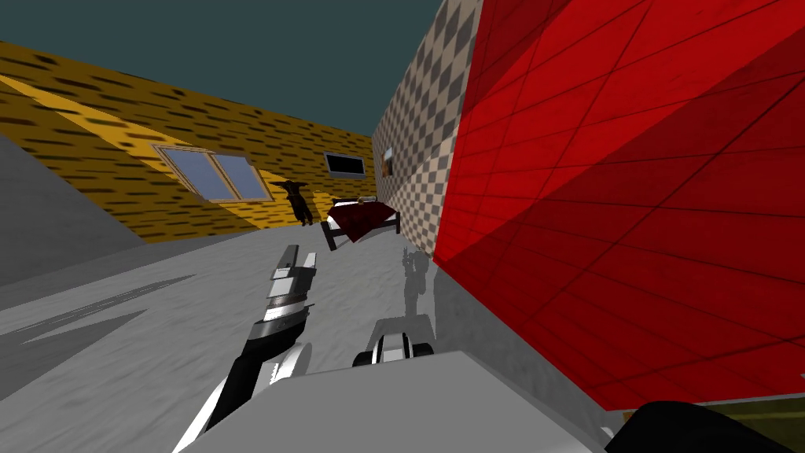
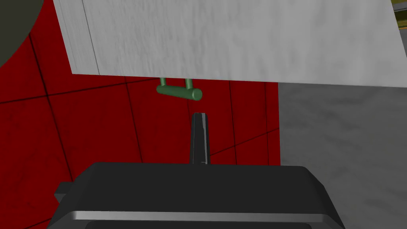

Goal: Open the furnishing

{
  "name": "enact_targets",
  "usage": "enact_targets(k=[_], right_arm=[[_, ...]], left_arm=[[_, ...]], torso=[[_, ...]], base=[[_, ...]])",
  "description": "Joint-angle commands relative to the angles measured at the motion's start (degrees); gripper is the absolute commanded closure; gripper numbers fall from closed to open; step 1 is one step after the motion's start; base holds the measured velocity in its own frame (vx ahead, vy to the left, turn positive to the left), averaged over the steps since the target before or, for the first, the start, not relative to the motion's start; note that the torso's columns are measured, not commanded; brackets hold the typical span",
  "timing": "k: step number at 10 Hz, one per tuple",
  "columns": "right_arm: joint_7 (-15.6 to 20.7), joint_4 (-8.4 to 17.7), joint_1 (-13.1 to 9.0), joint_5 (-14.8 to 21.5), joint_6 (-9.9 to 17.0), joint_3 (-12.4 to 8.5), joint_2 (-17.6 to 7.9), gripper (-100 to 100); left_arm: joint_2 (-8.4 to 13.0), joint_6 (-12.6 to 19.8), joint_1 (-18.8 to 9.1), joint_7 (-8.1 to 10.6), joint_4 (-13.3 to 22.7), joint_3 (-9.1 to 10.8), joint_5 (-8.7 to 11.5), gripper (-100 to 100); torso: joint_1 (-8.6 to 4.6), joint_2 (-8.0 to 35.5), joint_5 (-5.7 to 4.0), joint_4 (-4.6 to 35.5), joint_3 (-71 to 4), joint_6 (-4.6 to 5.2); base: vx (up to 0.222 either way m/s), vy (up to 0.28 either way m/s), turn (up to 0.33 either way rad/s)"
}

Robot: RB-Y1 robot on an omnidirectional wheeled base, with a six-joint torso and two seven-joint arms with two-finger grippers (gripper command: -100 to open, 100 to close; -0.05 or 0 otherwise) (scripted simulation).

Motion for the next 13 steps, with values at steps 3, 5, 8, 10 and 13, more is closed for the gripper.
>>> enact_targets(k=[3, 5, 8, 10, 13], right_arm=[[-0.36, 0.79, 0.05, -0.50, -0.44, 0.07, -0.02, 100], [-0.20, 0.48, -0.08, -0.19, -0.27, 0.02, -0.01, -100], [-0.06, 0.18, -0.18, 0.13, -0.10, -0.05, 0.00, -100], [0.07, -0.07, -0.28, 0.41, 0.05, -0.11, 0.01, -100], [0.01, 0.99, -1.51, 1.61, 0.17, -0.35, 1.08, -100]], left_arm=[[-0.01, 0.00, 0.01, 0.00, 0.00, -0.01, 0.00, 0], [0.00, 0.00, 0.00, 0.00, 0.00, 0.00, 0.00, 0], [0.01, 0.01, -0.03, 0.00, 0.01, 0.01, 0.00, 0], [0.01, 0.01, -0.03, 0.00, 0.01, 0.01, 0.00, 0], [0.01, 0.00, -0.02, 0.00, 0.00, 0.01, 0.00, 0]], torso=[[0.04, 0.34, 0.02, 0.08, 0.19, 0.03], [-0.38, 0.62, -0.10, 0.16, 0.35, 0.05], [-0.29, 0.72, -0.08, 0.21, 0.45, 0.05], [-0.14, 0.26, -0.03, 0.06, 0.14, 0.03], [-0.28, 0.11, -0.05, 0.01, 0.04, -0.01]], base=[[0.165, 0.103, 0.036], [0.014, -0.005, -0.011], [-0.143, -0.072, -0.029], [-0.151, -0.087, -0.032], [-0.057, -0.076, 0.027]])
